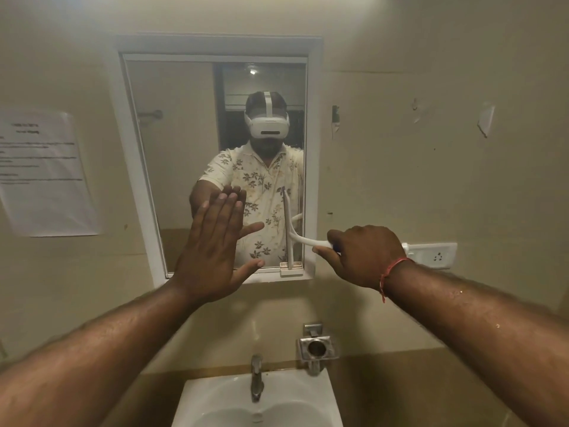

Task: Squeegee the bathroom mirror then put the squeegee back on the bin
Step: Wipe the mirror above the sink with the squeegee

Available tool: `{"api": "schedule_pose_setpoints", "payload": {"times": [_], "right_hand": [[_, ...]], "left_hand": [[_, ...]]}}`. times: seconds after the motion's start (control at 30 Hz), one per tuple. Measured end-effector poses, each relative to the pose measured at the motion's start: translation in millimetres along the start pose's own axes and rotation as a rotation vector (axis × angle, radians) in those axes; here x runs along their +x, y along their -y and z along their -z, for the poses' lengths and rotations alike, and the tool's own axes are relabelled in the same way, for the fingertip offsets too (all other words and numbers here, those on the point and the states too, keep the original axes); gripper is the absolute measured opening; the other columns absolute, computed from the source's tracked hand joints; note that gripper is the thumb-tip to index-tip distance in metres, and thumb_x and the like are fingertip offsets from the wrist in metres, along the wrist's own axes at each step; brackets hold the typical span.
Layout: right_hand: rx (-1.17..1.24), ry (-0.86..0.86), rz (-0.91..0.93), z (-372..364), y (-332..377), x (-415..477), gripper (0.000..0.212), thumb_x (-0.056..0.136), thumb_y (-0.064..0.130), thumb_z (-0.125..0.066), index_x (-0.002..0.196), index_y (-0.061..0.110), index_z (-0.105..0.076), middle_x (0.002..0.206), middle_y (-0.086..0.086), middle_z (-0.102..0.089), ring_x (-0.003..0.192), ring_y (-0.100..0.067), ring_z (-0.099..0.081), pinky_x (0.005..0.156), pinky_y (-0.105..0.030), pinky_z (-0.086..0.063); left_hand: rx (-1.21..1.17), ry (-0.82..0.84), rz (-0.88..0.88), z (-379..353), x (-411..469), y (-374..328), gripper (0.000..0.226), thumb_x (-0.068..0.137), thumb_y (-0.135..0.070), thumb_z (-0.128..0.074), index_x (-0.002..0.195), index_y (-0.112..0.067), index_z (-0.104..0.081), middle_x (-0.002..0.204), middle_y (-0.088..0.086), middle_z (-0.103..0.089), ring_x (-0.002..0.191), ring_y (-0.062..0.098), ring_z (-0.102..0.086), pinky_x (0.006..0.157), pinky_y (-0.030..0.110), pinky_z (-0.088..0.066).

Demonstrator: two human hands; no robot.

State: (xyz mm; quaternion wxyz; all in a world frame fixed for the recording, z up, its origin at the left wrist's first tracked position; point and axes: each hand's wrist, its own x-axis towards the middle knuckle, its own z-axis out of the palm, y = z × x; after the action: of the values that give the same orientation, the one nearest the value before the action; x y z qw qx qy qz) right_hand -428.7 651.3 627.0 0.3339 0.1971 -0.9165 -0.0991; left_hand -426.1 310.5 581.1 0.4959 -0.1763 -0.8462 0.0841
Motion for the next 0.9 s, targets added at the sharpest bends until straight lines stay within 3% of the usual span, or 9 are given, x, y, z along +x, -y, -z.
{"api": "schedule_pose_setpoints", "payload": {"times": [0.1, 0.27, 0.4, 0.5, 0.63, 0.77, 0.9], "right_hand": [[-0.018, -0.011, 0.014, 1.7, -3.1, 0.8, 0.051, 0.105, 0.074, -0.027, 0.085, 0.032, -0.048, 0.059, 0.009, -0.038, 0.051, -0.015, -0.042, 0.053, -0.027, -0.038], [-0.039, -0.025, 0.017, 0.0, -10.1, -2.1, 0.052, 0.104, 0.075, -0.026, 0.084, 0.032, -0.047, 0.058, 0.009, -0.037, 0.052, -0.018, -0.044, 0.050, -0.027, -0.026], [0.000, -0.014, -0.008, -6.7, -12.3, -4.0, 0.051, 0.105, 0.075, -0.027, 0.084, 0.033, -0.048, 0.058, 0.011, -0.040, 0.050, -0.013, -0.042, 0.051, -0.027, -0.038], [0.020, -0.005, -0.032, -7.6, -11.4, -5.7, 0.051, 0.104, 0.075, -0.028, 0.084, 0.033, -0.050, 0.059, 0.011, -0.043, 0.052, -0.013, -0.051, 0.055, -0.029, -0.052], [0.035, -0.029, -0.031, -7.5, -9.3, -7.3, 0.054, 0.104, 0.076, -0.027, 0.084, 0.032, -0.051, 0.060, 0.010, -0.050, 0.053, -0.015, -0.054, 0.053, -0.027, -0.046], [0.111, -0.092, -0.102, -6.5, -15.6, -15.4, 0.063, 0.101, 0.081, -0.024, 0.077, 0.030, -0.052, 0.056, 0.011, -0.053, 0.047, -0.010, -0.052, 0.053, -0.031, -0.056], [0.222, -0.112, -0.218, -3.3, -4.4, -32.2, 0.061, 0.103, 0.078, -0.032, 0.071, 0.028, -0.042, 0.053, 0.006, -0.048, 0.047, -0.015, -0.049, 0.046, -0.029, -0.041]], "left_hand": [[0.012, 0.005, -0.011, -0.9, 2.4, -4.1, 0.115, 0.108, -0.082, -0.044, 0.180, 0.003, -0.015, 0.192, 0.021, -0.009, 0.180, 0.039, -0.009, 0.143, 0.067, -0.020], [0.010, -0.009, -0.013, -0.6, 6.5, -4.6, 0.115, 0.109, -0.083, -0.040, 0.180, 0.003, -0.015, 0.192, 0.022, -0.010, 0.180, 0.038, -0.008, 0.145, 0.063, -0.015], [0.012, -0.011, -0.014, -1.0, 6.1, -2.1, 0.114, 0.108, -0.083, -0.041, 0.180, 0.002, -0.015, 0.192, 0.021, -0.011, 0.180, 0.038, -0.009, 0.145, 0.063, -0.016], [0.010, -0.001, -0.017, -1.9, 5.8, -0.7, 0.114, 0.109, -0.084, -0.038, 0.180, 0.002, -0.016, 0.192, 0.021, -0.011, 0.180, 0.038, -0.009, 0.144, 0.064, -0.017], [0.000, 0.009, -0.018, -1.1, 4.8, -0.2, 0.114, 0.108, -0.084, -0.038, 0.180, 0.002, -0.017, 0.192, 0.021, -0.011, 0.181, 0.037, -0.009, 0.144, 0.064, -0.018], [-0.014, 0.017, -0.032, 2.3, 3.8, 1.2, 0.114, 0.108, -0.084, -0.039, 0.180, 0.002, -0.016, 0.192, 0.021, -0.010, 0.181, 0.037, -0.008, 0.144, 0.065, -0.018], [-0.015, 0.025, -0.027, 9.0, 3.4, 3.6, 0.115, 0.108, -0.085, -0.039, 0.181, 0.001, -0.014, 0.193, 0.020, -0.008, 0.181, 0.037, -0.007, 0.143, 0.066, -0.019]]}}
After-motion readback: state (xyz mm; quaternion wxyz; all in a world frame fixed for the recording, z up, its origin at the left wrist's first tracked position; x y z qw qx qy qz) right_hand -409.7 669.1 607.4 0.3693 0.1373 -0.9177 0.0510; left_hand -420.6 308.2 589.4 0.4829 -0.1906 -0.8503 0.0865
